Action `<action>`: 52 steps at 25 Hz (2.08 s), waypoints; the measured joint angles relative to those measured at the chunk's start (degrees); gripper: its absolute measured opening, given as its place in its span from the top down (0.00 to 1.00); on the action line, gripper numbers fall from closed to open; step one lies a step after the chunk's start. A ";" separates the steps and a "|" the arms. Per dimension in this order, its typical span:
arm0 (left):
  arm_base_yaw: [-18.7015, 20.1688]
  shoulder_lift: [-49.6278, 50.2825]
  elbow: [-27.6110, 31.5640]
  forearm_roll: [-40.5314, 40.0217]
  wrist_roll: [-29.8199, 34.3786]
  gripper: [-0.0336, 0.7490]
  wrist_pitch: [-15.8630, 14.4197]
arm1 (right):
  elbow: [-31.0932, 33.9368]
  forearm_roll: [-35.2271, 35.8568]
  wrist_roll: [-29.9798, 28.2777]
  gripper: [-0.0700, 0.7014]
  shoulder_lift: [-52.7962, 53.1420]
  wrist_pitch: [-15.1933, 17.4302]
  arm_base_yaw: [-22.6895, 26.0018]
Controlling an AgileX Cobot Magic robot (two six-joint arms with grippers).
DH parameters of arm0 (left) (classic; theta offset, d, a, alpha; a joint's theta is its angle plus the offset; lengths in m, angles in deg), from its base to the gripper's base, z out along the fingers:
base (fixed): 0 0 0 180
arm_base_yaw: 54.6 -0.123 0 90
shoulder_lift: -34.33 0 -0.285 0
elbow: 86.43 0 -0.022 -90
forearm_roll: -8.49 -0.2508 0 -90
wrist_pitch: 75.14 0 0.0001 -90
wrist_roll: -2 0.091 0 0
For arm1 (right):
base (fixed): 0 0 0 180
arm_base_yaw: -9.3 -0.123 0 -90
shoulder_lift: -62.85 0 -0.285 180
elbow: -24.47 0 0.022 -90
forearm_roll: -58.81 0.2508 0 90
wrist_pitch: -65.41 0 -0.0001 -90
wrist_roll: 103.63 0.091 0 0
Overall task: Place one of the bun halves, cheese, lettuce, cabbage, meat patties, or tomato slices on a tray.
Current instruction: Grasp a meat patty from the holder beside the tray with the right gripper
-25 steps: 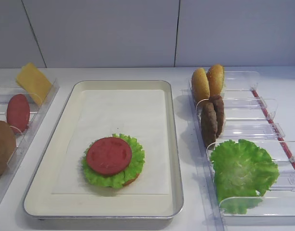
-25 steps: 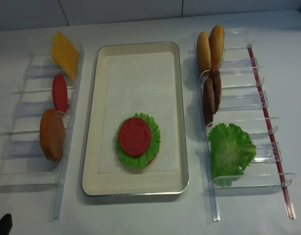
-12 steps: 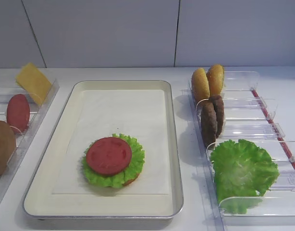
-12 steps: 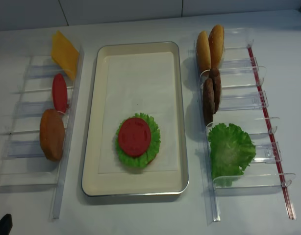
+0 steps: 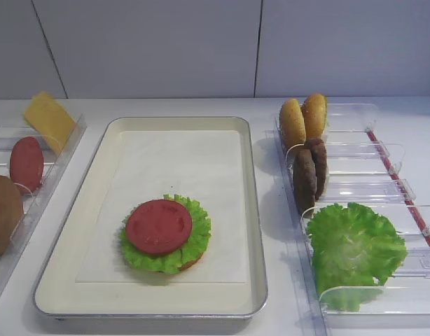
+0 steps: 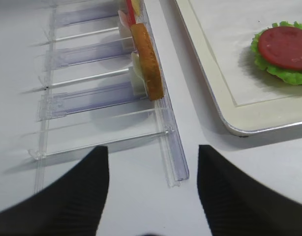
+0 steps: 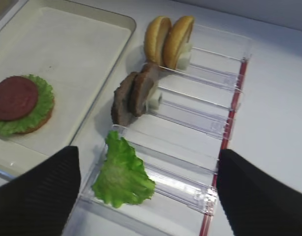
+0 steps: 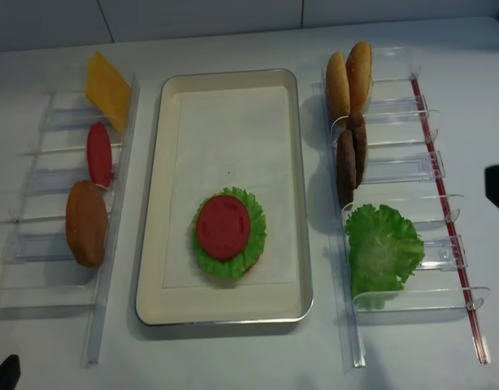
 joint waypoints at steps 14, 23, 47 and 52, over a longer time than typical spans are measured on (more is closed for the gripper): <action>0.00 0.00 0.00 0.00 0.00 0.45 0.00 | -1.47 9.34 -7.88 0.16 -20.66 -5.25 -8.06; 0.00 0.00 0.00 0.00 0.00 0.45 0.00 | -4.73 1.78 5.39 0.16 -33.03 -11.42 -16.74; 0.00 0.00 0.00 -0.10 0.00 0.45 0.00 | -11.75 0.15 17.22 0.27 -49.09 -8.99 -16.74; 0.00 0.00 0.00 -0.10 0.00 0.45 0.00 | -11.75 -0.95 18.52 0.27 -50.38 -9.95 -16.74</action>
